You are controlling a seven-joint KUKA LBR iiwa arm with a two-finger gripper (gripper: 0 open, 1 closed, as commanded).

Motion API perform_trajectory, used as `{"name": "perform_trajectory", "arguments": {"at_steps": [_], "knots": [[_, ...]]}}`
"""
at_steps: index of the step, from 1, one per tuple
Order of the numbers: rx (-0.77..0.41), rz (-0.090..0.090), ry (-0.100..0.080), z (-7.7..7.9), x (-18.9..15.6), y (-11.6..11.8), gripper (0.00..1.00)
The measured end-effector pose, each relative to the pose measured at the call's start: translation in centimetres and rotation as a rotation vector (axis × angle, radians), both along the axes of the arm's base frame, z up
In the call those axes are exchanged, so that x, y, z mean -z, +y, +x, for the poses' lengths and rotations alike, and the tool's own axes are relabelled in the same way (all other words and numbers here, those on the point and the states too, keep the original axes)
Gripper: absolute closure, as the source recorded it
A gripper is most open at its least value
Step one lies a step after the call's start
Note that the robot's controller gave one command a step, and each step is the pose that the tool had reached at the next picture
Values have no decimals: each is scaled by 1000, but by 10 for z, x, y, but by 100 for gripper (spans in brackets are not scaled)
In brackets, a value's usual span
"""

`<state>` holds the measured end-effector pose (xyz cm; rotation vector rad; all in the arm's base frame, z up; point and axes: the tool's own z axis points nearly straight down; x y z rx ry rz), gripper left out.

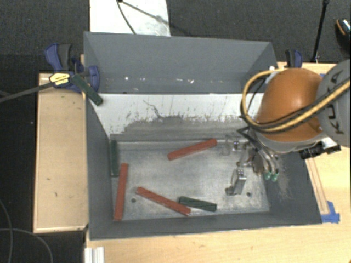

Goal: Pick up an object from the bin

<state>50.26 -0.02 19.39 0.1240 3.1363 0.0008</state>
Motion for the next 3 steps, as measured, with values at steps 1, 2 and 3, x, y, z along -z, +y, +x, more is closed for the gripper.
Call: {"name": "perform_trajectory", "arguments": {"at_steps": [1, 2, 3], "knots": [[112, 2, 9, -18, 90, 53, 0], [174, 0, -2, 39, 107, 44, 0], [164, 3, -4, 87, 110, 71, 0]]}}
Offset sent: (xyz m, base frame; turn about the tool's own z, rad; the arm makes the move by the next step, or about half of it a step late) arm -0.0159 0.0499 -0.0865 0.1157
